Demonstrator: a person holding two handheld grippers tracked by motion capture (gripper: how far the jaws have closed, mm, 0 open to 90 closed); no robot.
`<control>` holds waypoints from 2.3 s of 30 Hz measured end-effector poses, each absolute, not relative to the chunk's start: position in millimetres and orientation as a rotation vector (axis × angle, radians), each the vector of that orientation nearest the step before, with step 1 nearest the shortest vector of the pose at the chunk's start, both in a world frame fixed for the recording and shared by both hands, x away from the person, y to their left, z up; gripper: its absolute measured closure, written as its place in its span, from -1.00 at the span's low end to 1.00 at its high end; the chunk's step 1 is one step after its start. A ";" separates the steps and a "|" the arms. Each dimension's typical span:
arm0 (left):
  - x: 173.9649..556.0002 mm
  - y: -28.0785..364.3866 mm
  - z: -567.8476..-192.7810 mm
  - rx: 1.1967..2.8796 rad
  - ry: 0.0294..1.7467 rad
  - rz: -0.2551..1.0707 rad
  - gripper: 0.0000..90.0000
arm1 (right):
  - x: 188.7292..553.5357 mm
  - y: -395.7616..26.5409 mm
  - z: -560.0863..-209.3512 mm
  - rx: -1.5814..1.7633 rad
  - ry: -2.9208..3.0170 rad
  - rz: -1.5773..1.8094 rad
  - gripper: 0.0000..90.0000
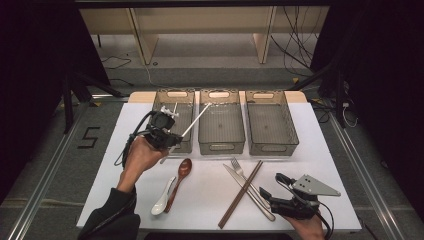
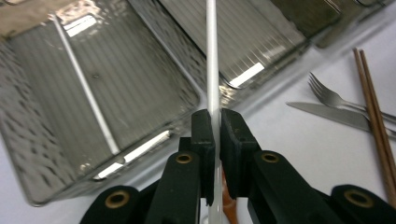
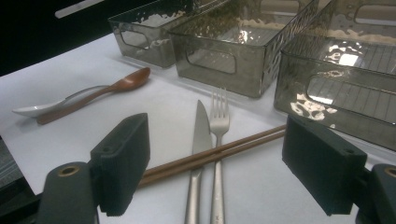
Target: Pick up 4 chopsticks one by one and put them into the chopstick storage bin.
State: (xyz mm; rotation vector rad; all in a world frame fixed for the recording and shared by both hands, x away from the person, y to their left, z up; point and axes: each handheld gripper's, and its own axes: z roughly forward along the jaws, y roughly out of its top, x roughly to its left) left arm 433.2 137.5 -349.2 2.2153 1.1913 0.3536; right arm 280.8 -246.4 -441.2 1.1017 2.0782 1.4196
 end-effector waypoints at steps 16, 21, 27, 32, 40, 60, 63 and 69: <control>481.1 166.7 -353.9 2.146 1.312 0.403 0.86 | 281.5 -247.2 -441.6 1.105 2.078 1.424 -0.46; 493.1 170.1 -357.1 2.144 1.329 0.408 0.86 | 281.3 -247.0 -441.4 1.104 2.079 1.423 -0.46; 507.2 174.7 -362.1 2.144 1.357 0.412 0.86 | 281.5 -247.2 -441.5 1.104 2.079 1.426 -0.46; 517.2 178.8 -367.3 2.144 1.374 0.408 0.86 | 281.6 -247.3 -441.6 1.105 2.079 1.428 -0.46; 525.7 183.7 -373.8 2.126 1.380 0.429 0.86 | 281.7 -247.3 -441.8 1.104 2.081 1.427 -0.46; 534.8 191.6 -394.3 2.128 1.396 0.469 0.86 | 281.9 -247.5 -442.0 1.108 2.082 1.431 -0.46; 535.9 193.2 -398.0 2.123 1.416 0.454 0.86 | 281.8 -247.3 -441.9 1.104 2.080 1.433 -0.46; 535.8 194.9 -403.0 2.109 1.442 0.472 0.83 | 281.8 -247.5 -442.0 1.107 2.083 1.431 -0.46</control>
